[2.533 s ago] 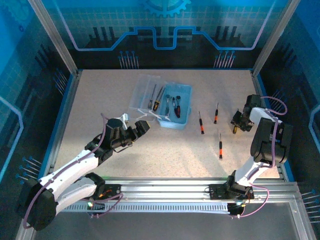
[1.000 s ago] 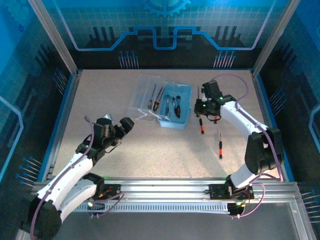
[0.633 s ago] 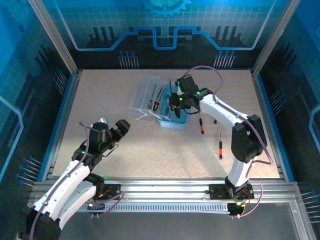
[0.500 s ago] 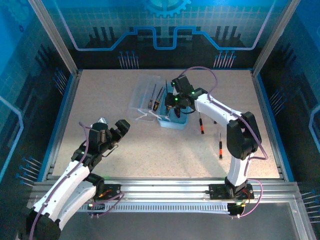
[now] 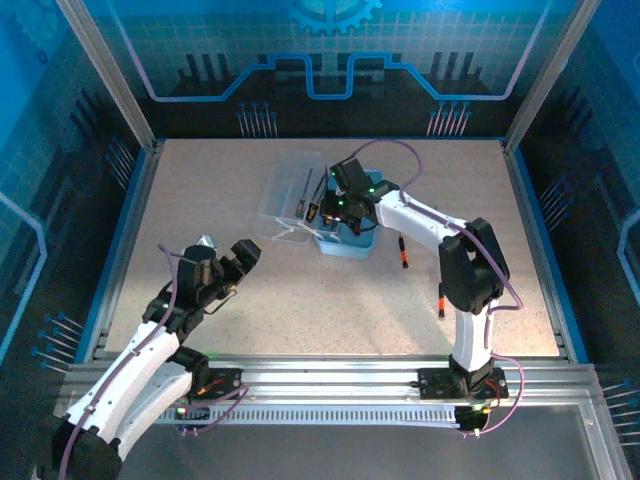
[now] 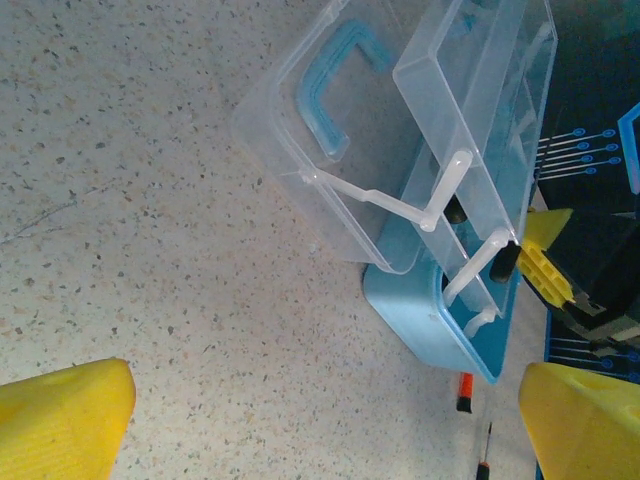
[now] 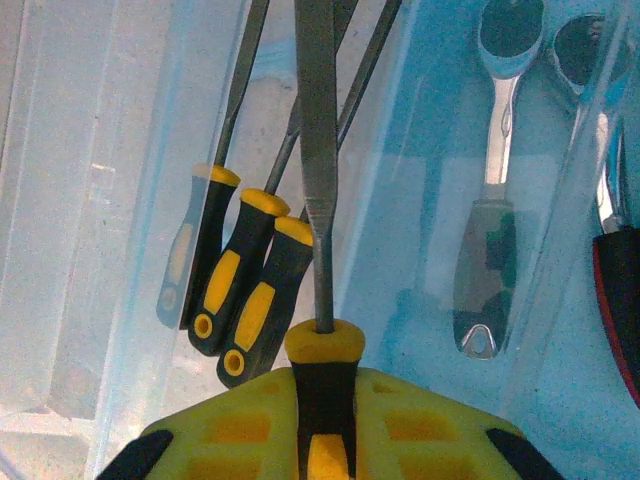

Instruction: Pack the tool kit

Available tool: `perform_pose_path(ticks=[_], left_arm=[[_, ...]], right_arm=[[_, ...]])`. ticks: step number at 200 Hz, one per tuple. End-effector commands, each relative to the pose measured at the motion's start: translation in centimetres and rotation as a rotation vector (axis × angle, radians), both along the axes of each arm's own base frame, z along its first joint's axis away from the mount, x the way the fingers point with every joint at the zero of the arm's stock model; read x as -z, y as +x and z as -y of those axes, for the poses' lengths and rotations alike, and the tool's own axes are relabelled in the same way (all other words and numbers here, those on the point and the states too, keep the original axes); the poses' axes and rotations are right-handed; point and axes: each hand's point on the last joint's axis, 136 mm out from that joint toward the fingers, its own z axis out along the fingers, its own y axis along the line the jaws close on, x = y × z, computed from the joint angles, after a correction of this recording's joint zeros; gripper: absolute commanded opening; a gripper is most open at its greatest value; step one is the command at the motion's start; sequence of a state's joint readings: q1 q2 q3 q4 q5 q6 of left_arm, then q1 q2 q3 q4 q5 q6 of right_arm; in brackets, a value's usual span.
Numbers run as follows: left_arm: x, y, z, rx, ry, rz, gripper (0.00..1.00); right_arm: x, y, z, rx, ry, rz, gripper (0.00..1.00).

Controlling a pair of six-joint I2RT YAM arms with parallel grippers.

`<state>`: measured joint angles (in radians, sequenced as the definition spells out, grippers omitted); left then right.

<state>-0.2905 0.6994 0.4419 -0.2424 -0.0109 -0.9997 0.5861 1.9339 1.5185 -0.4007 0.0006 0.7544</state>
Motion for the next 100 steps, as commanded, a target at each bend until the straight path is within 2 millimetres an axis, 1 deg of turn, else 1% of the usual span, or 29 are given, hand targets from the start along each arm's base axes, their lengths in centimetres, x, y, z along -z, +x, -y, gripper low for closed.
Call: perform_pose_path(ticks=[1,39,53,75,100], left_arm=[[0.4,-0.19,0.11,0.01,-0.013,-0.012,0.99],[0.31,-0.15,0.11,0.011,-0.011,-0.01,0.99],[0.44,-0.08,0.05,0.008,-0.008,-0.011,0.99],[0.47,-0.02,0.22,0.014,-0.012,-0.017,0.99],[0.59,0.06,0.19,0.013,-0.009,-0.02,0.99]], right_arm=[[-0.02,0.75,-0.44,0.031,-0.002,0.019,0.18],[0.59,0.74,-0.32,0.04,-0.003,0.011,0.2],[0.61,0.78,-0.33,0.043,-0.001,0.01,0.22],[0.57,0.86,-0.48,0.039,0.005,0.008,0.22],[0.59,0.82,-0.63,0.035,0.011,0.006,0.25]])
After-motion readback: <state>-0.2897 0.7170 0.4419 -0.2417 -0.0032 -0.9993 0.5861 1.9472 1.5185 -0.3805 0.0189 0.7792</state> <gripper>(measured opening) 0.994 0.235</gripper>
